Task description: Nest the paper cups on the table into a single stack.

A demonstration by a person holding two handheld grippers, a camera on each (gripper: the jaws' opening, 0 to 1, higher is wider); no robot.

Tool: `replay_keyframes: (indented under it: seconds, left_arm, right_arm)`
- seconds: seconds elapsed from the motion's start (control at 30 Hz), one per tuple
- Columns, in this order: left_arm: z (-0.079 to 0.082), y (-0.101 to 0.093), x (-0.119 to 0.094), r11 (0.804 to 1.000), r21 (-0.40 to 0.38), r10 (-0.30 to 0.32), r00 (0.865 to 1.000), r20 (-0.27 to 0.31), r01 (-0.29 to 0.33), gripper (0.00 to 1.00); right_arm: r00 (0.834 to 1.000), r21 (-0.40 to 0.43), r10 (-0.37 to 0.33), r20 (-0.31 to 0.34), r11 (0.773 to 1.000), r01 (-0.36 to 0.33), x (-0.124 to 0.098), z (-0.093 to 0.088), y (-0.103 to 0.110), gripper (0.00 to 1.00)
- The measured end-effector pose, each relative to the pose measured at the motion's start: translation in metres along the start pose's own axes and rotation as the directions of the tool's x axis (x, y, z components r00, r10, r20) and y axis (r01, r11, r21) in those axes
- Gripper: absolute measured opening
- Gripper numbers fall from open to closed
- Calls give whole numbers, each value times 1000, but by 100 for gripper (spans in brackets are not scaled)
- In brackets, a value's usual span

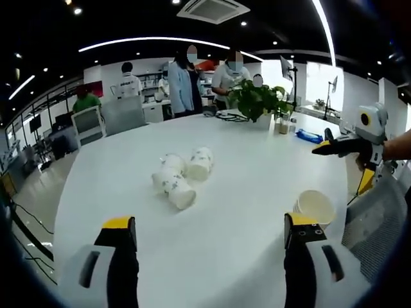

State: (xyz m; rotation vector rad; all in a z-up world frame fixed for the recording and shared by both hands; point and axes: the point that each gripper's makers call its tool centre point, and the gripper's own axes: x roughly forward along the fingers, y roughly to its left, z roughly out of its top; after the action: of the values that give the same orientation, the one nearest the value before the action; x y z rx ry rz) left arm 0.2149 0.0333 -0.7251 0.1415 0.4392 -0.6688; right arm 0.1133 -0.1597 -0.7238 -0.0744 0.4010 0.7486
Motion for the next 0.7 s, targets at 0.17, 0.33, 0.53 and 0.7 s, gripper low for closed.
replay_keyframes:
  seconds: [0.17,0.33,0.53,0.7]
  left_arm:
    - [5,4,6,1000,6,5,1000,19,-5,99]
    - [9,14,17,1000,6,6,1000,23,-6,99]
    - [8,26,28,999,-33,20,1000,21,-19,99]
    - [4,40,36,999,-34,30,1000,10,-29,99]
  right_arm:
    - [1000,-3,-19,10,1000,19,-2,0,-3,100]
    - [999,11,-28,16,1000,28,-4,-5,-3,100]
    - [1000,24,-27,15,999,27,-6,-9,1,100]
    - [999,29,-34,31,999,33,-7,-8,0,100]
